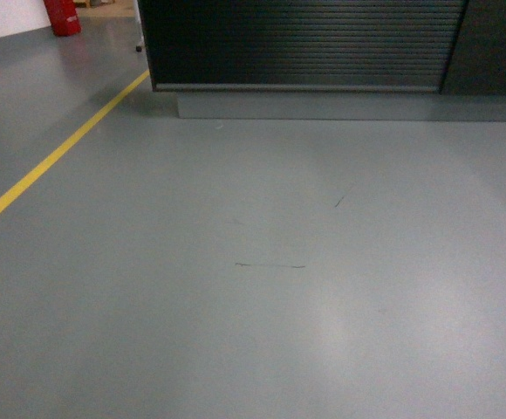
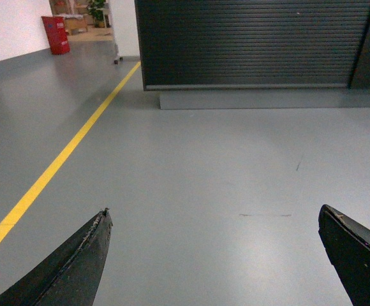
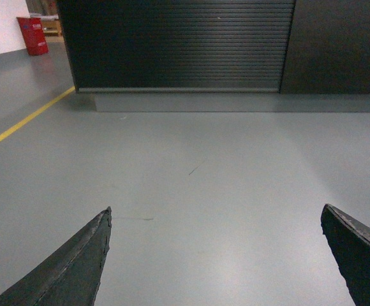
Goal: Place dark red mango on scale at checkout
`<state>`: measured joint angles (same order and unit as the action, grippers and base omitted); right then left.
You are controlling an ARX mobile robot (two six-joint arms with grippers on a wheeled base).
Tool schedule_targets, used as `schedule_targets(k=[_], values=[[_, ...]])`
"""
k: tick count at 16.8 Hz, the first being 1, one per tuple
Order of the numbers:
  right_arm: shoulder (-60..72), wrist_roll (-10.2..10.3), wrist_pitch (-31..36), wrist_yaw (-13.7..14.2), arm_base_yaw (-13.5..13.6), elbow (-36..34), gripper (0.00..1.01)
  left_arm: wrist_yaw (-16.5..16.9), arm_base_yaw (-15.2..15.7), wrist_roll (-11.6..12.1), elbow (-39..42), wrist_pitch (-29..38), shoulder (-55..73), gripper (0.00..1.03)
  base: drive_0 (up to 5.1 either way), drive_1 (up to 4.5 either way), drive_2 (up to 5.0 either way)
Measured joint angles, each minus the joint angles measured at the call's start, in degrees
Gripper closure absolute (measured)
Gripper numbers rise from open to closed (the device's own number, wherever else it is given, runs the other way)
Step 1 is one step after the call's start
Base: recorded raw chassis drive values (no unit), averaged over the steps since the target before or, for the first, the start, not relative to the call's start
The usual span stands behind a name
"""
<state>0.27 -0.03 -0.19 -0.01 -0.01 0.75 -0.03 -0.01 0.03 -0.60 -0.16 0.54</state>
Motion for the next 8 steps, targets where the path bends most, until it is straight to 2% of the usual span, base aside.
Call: schedule_targets(k=[8], values=[[0.0,0.0,-0.1,0.1,0.0,0.0,0.03,0.0,0.0,0.0,0.0,0.0,0.0,0.05,0.0,4.06,-4.0]])
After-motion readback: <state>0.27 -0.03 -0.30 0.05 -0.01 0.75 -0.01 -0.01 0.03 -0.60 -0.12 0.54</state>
